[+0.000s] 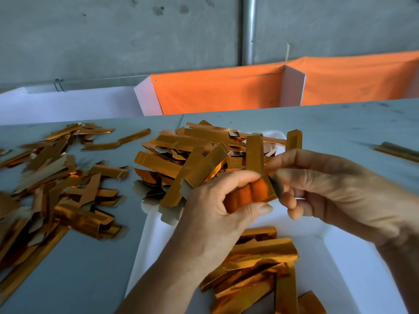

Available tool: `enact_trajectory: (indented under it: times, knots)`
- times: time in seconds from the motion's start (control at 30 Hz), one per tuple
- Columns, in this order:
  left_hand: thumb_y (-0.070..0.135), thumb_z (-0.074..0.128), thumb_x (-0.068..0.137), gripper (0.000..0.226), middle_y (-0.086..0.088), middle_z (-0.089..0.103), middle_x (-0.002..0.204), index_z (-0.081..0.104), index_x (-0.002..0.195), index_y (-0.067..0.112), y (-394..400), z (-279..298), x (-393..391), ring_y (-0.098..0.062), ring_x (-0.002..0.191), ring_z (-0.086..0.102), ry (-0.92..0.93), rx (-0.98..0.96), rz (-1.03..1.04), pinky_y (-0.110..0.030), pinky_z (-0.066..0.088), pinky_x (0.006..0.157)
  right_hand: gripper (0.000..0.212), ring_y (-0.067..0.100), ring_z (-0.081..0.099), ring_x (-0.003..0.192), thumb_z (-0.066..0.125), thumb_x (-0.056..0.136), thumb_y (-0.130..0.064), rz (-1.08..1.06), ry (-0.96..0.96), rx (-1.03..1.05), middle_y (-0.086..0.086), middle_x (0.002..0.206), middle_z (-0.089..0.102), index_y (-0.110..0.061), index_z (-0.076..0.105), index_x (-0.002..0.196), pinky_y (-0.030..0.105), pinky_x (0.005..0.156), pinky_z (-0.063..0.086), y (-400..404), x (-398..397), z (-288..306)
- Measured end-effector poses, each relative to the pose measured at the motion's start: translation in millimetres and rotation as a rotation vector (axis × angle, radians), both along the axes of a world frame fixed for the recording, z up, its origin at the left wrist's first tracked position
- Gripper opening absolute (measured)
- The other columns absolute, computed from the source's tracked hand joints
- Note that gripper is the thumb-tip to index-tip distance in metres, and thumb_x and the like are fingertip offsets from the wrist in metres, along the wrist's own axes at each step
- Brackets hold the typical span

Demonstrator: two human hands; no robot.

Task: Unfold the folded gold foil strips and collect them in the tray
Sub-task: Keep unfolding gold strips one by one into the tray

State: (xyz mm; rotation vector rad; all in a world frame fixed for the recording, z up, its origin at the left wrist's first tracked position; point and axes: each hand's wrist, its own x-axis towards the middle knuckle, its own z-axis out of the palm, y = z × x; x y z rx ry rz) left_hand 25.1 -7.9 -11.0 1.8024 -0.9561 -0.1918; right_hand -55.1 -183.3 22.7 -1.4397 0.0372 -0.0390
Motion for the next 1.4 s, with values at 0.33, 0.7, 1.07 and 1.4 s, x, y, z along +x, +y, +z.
enact_trajectory:
  times: [0.33, 0.7, 1.07, 1.4]
  knots:
    - [0.06, 0.06, 0.068, 0.045, 0.023, 0.062, 0.101, 0.06, 0.11, 0.043, 0.9, -0.8, -1.2, 0.007, 0.101, 0.055, -0.041, 0.06, -0.024, -0.005, 0.047, 0.074, 0.03, 0.017, 0.054, 0.05, 0.073, 0.058, -0.021, -0.051, 0.124, -0.171, 0.012, 0.06, 0.058, -0.006, 0.065, 0.083, 0.022, 0.047, 0.049, 2.0, 0.5, 1.6]
    - [0.056, 0.063, 0.067, 0.042, 0.026, 0.064, 0.104, 0.06, 0.109, 0.049, 1.8, -2.6, 1.1, 0.005, 0.102, 0.058, -0.039, 0.062, -0.001, -0.014, 0.052, 0.079, 0.009, 0.015, 0.055, 0.051, 0.057, 0.086, 0.001, -0.095, 0.089, -0.218, 0.01, 0.059, 0.057, -0.005, 0.063, 0.085, 0.022, 0.049, 0.048, 4.2, -1.3, 2.8]
    - [0.046, 0.067, 0.075, 0.042, 0.023, 0.066, 0.101, 0.067, 0.114, 0.03, 1.9, 1.2, -1.4, 0.008, 0.102, 0.055, -0.258, 0.023, 0.046, -0.003, 0.046, 0.076, 0.007, 0.016, 0.061, 0.055, 0.064, 0.086, -0.004, -0.098, 0.0, -0.348, 0.005, 0.062, 0.063, -0.01, 0.066, 0.085, 0.022, 0.055, 0.051, 5.7, 0.0, 0.9]
    - [0.053, 0.068, 0.069, 0.043, 0.025, 0.066, 0.105, 0.064, 0.11, 0.042, 3.6, 1.3, -0.6, 0.006, 0.101, 0.06, -0.113, -0.045, -0.009, -0.005, 0.047, 0.075, 0.009, 0.011, 0.051, 0.047, 0.071, 0.071, -0.025, 0.03, -0.019, -0.035, 0.001, 0.06, 0.053, -0.017, 0.07, 0.076, 0.019, 0.045, 0.045, -2.7, 2.1, -5.7]
